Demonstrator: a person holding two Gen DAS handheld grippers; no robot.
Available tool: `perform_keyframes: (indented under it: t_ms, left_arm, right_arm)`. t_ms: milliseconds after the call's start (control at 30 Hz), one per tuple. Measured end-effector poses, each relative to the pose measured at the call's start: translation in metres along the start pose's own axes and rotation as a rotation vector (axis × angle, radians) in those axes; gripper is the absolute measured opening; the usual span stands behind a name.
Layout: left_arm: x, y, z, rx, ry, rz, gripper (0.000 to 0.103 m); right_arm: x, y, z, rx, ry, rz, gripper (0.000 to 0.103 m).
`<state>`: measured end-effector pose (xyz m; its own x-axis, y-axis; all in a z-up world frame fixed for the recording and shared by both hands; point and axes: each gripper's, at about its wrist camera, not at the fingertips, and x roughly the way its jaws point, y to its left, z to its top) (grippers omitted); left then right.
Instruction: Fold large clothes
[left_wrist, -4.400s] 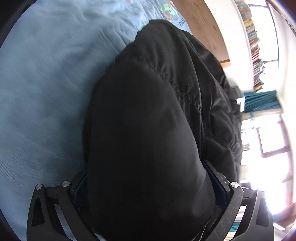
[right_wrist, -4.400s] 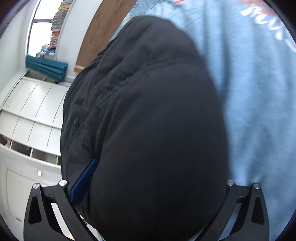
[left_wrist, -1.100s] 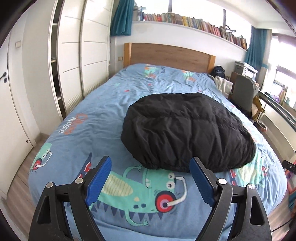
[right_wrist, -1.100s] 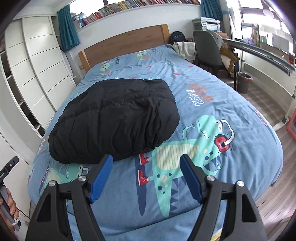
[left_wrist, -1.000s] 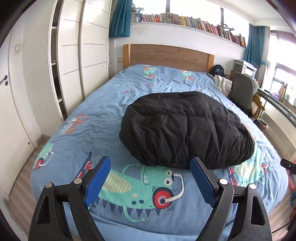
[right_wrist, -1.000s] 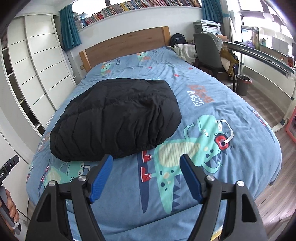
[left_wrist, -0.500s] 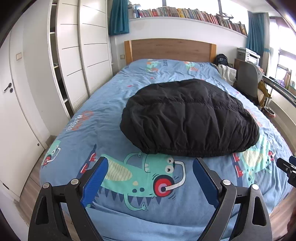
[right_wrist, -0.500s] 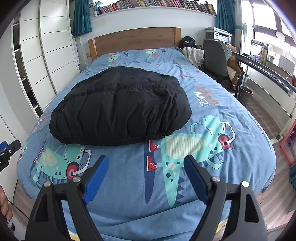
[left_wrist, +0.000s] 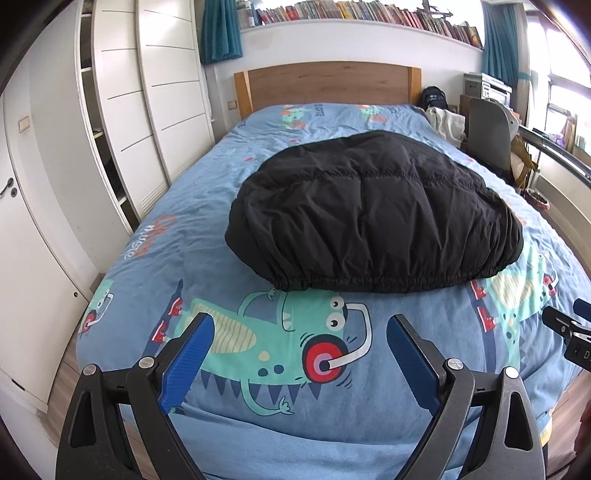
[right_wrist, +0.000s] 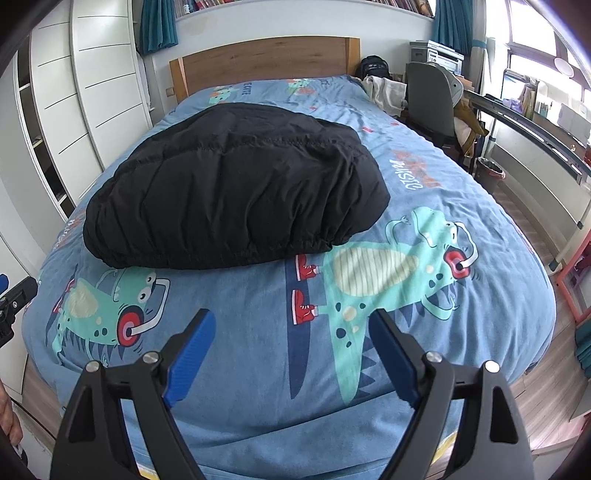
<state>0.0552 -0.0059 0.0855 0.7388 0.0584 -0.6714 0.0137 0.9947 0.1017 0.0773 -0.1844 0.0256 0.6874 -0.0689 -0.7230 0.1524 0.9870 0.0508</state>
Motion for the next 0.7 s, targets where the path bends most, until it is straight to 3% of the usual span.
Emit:
perform_keyframes:
  t_ms: [700]
  left_arm:
    - [0.033,0.007,-0.009,-0.013,0.07,-0.001,0.097]
  right_arm:
    - [0.035,-0.002,-0.014,-0.011,0.075,-0.035,0.085]
